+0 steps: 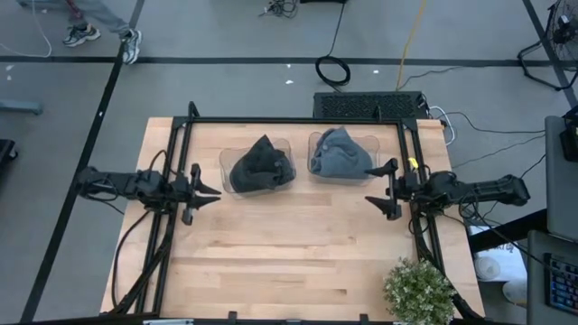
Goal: Pick & Place hat
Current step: Return to Home Position
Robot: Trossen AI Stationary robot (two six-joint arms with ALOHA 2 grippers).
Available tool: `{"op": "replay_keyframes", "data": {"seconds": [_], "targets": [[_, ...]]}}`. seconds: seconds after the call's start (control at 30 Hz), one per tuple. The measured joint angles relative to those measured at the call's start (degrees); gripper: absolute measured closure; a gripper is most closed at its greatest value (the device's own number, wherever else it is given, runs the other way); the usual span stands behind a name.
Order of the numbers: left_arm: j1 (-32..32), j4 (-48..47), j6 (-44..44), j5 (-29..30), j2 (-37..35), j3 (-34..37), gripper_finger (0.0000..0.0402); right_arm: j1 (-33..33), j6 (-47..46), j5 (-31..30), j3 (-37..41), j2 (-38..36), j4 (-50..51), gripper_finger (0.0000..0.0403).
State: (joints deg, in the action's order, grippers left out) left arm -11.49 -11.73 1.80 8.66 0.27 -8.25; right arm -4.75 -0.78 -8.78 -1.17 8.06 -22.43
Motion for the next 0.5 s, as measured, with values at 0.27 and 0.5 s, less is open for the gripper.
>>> {"op": "replay_keyframes", "data": {"seconds": [0.27, 0.5], "targets": [[-3.0, 8.8, 0.2, 3.8, 0.0, 5.6, 0.0325, 0.0, -1.3, -0.1, 0.1, -3.5, 5.3, 0.0014], [-4.2, 14.1, -1.7, 1.9, 0.1, 7.5, 0.0325, 0.0, -1.4, 0.0, 0.1, -4.5, 6.3, 0.0014]]}}
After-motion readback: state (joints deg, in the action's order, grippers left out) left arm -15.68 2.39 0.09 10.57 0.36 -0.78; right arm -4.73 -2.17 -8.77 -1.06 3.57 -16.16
